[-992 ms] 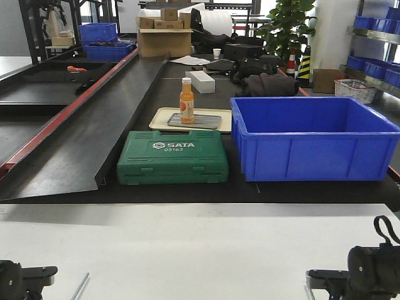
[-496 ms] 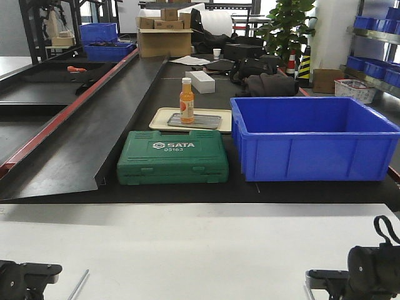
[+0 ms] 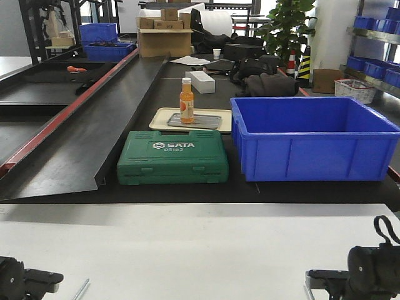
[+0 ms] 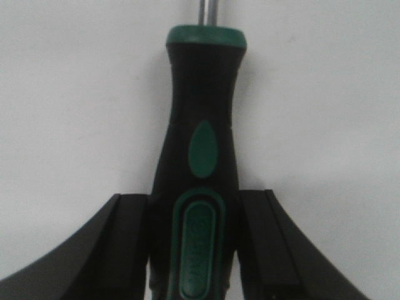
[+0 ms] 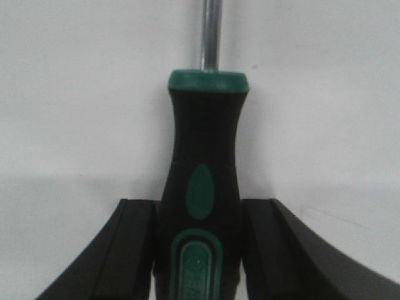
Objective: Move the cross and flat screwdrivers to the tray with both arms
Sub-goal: 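Lift both held screwdrivers upright off the table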
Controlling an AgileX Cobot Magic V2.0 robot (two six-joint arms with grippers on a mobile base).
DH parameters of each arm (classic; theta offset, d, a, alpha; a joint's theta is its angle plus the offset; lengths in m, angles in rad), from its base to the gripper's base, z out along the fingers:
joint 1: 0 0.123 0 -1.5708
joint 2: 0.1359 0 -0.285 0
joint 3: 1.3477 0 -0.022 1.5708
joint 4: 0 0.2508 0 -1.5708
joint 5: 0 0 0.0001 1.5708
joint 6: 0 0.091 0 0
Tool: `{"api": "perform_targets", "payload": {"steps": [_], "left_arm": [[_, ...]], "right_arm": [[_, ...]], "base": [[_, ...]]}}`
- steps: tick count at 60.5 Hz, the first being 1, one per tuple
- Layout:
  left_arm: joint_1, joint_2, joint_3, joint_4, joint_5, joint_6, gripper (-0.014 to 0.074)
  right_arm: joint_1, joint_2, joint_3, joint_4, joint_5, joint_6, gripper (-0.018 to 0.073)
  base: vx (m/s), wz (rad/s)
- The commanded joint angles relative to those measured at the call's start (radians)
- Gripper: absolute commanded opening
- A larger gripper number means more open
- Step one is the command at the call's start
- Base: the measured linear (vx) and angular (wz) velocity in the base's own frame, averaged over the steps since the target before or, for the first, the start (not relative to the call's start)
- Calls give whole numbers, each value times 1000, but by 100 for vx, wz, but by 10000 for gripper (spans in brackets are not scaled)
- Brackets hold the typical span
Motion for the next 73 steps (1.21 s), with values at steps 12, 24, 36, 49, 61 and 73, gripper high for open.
{"api": "perform_targets", "payload": {"steps": [12,24,36,49,61,73], "left_arm": [[-2,-23,-3,14,121,36,-5],[-3,-46,-3,4,70,35,-1],[-5,-159,-3,-23,-24,35,0],[-5,-312,-3,-23,-66,35,0],[-5,-471,-3,-39,-93,35,0],[-6,-662,-3,-67,-123,35,0]], "right_arm": [[-2,-24,-13,12,6,-6,-8],[-2,-33,-13,11,8,-28,-8],[-2,-110,-13,12,-4,-28,-8],[-2,-263,-13,16,-37,-28,-8],[-2,-422,-13,16,-50,-28,-8],[-2,-610,-8,16,-92,-47,-8]], "base": [[0,0],[0,0],[0,0],[0,0],[0,0],[0,0]]}}
